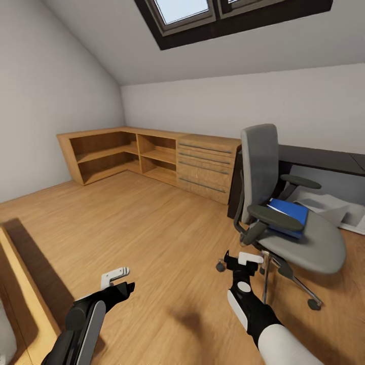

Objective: In the bedroom, organize the workspace by keeping the computer under the desk, ensuring the monitor is on the desk, placing the keyboard on the desk next to the monitor, placing the mouse on the desk next to the keyboard, moving the folder from the swivel chair onto the desk next to the mouse, stacking the notebook on top of the folder with the pen on top of the notebook, and positioning the swivel chair next to the desk.

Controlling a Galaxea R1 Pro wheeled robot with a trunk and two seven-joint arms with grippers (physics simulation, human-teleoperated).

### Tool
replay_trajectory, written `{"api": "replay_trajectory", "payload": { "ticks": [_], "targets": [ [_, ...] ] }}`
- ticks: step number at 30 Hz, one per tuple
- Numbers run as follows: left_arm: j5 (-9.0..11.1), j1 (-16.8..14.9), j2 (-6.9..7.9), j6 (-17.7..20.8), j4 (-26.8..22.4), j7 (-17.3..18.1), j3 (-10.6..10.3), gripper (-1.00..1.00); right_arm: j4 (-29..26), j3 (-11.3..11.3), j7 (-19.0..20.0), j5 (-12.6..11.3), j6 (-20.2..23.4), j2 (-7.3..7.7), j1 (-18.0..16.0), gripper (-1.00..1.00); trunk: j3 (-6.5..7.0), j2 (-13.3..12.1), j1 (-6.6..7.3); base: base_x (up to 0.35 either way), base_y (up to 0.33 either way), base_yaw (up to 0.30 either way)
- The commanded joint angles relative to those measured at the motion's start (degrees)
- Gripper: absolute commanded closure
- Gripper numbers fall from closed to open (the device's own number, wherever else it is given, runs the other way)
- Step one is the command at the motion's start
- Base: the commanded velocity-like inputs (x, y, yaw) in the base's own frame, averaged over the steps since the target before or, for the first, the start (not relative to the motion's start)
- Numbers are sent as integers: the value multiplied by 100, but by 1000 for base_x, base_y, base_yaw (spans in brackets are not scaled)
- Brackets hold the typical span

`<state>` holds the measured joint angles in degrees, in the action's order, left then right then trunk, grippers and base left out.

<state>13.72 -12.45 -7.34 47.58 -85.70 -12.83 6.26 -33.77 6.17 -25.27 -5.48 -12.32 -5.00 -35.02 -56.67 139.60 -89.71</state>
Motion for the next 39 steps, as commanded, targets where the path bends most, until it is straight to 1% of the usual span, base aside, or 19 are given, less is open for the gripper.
{"api": "replay_trajectory", "payload": {
  "ticks": [1,9,10,11,13,15,17,21,23,24,29,30,31,32,34,35,36,38,39],
  "targets": [
    [59,-3,-4,22,-6,-45,10,-100,3,32,-25,-61,-33,9,-5,-100,-5,2,2,-25,0,-6],
    [58,-3,-4,16,-25,-69,22,-100,42,19,7,-131,-29,16,2,-100,-5,2,2,-9,0,-132],
    [59,-3,-4,18,-30,-76,25,-100,46,18,9,-209,-31,16,3,-100,-5,2,2,-2,0,-254],
    [60,-3,-4,22,-50,-82,32,-100,47,13,11,-400,-32,24,4,-100,-5,2,2,-1,0,-273],
    [60,-3,-4,27,-88,-85,40,-100,41,10,13,-632,-31,41,4,-100,-3,2,2,-1,0,-280],
    [61,-3,-4,29,-115,-86,44,-100,36,9,13,-781,-29,54,4,-100,0,2,2,0,0,-286],
    [61,-3,-4,31,-149,-87,55,-100,25,4,13,-1072,-26,114,4,-100,4,2,2,0,0,-290],
    [61,-3,-4,31,-160,-88,58,-100,17,0,14,-1355,-25,181,4,-100,12,2,2,0,0,-292],
    [61,-3,-4,32,-163,-88,59,-100,14,0,14,-1561,-25,199,4,-100,15,2,2,0,0,-292],
    [61,-3,-4,30,-165,-91,58,-100,12,-1,23,-1879,-25,218,4,-100,17,2,2,0,0,-293],
    [61,-3,-4,22,-163,-92,45,-100,15,-6,200,-2221,-25,236,4,-100,25,2,2,0,0,-293],
    [61,-3,-3,17,-149,-87,42,-100,17,-9,409,-2573,-20,308,4,-100,26,2,2,0,0,-293],
    [61,-3,0,16,-140,-81,42,-100,18,-9,511,-2806,-14,380,6,-100,26,2,2,0,0,-293],
    [61,-3,1,16,-136,-79,42,-100,18,-9,559,-2935,-11,418,7,-100,26,2,2,0,0,-293],
    [61,-3,3,15,-127,-74,42,-100,19,-8,712,-3468,2,557,11,-100,26,2,2,-3,3,-292],
    [61,-3,3,15,-124,-73,42,-100,19,-6,743,-3596,4,584,11,-100,27,2,2,-25,24,-292],
    [61,-3,4,14,-120,-66,42,-100,33,-8,878,-4151,10,693,14,-100,27,2,2,-167,153,-291],
    [61,-3,4,14,-121,-65,42,-100,38,-9,920,-4338,13,731,17,-100,27,2,2,-192,174,-283],
    [61,-3,5,14,-118,-64,42,-100,41,-9,948,-4501,15,764,19,-100,27,2,2,-219,198,-217]
  ]
}}
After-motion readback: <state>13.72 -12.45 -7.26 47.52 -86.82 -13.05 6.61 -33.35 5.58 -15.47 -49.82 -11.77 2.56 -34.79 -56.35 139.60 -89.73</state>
